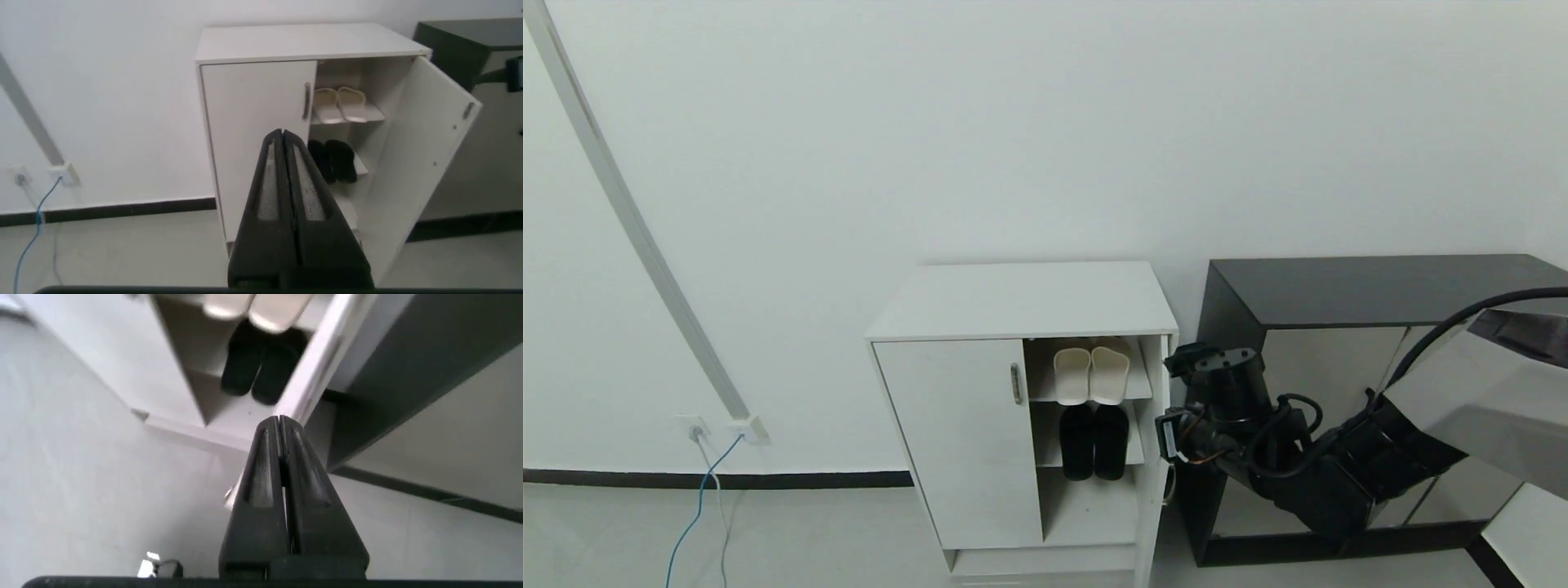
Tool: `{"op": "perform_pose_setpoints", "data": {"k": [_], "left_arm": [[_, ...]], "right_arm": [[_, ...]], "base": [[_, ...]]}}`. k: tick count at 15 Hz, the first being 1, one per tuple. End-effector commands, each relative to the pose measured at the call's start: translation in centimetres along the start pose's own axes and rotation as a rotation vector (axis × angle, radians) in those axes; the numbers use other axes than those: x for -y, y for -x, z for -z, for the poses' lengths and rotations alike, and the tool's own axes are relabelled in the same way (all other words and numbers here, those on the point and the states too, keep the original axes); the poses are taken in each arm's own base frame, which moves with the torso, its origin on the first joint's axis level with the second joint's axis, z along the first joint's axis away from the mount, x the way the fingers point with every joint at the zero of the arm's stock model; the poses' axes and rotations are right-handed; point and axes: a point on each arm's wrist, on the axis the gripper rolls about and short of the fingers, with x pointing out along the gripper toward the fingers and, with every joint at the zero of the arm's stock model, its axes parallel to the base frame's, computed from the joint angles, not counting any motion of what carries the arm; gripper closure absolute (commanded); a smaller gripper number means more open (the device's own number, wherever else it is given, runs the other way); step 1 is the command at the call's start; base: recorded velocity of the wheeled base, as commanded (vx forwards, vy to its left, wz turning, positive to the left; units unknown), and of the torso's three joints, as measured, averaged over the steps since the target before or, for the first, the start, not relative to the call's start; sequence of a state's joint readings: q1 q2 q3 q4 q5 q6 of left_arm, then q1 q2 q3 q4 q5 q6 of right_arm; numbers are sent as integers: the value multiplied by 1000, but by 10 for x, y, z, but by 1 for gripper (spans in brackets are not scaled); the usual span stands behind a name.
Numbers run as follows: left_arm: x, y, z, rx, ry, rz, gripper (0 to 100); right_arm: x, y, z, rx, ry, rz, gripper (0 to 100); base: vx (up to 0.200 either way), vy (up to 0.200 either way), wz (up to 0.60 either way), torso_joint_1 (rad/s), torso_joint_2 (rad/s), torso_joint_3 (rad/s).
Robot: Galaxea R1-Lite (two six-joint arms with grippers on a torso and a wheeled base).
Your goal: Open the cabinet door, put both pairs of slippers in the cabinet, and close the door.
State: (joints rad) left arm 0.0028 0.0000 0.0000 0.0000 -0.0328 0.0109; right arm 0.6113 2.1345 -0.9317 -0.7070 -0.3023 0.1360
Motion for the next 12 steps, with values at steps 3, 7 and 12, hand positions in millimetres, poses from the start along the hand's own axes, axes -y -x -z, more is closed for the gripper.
{"op": "perform_pose_setpoints", "data": {"k": [3, 7, 12], "left_arm": [[0, 0, 0, 0, 0, -1, 100], [0, 0, 0, 0, 0, 1, 100], [0, 0, 0, 0, 0, -1, 100]], "right_arm": [[6, -13, 17, -56, 26, 32, 100], [-8, -27, 30, -77, 42, 9, 100], [-33, -34, 17, -1, 32, -47, 100]], "base": [[0, 0, 0, 0, 0, 0], [0, 0, 0, 0, 0, 0], [0, 0, 0, 0, 0, 0]]}}
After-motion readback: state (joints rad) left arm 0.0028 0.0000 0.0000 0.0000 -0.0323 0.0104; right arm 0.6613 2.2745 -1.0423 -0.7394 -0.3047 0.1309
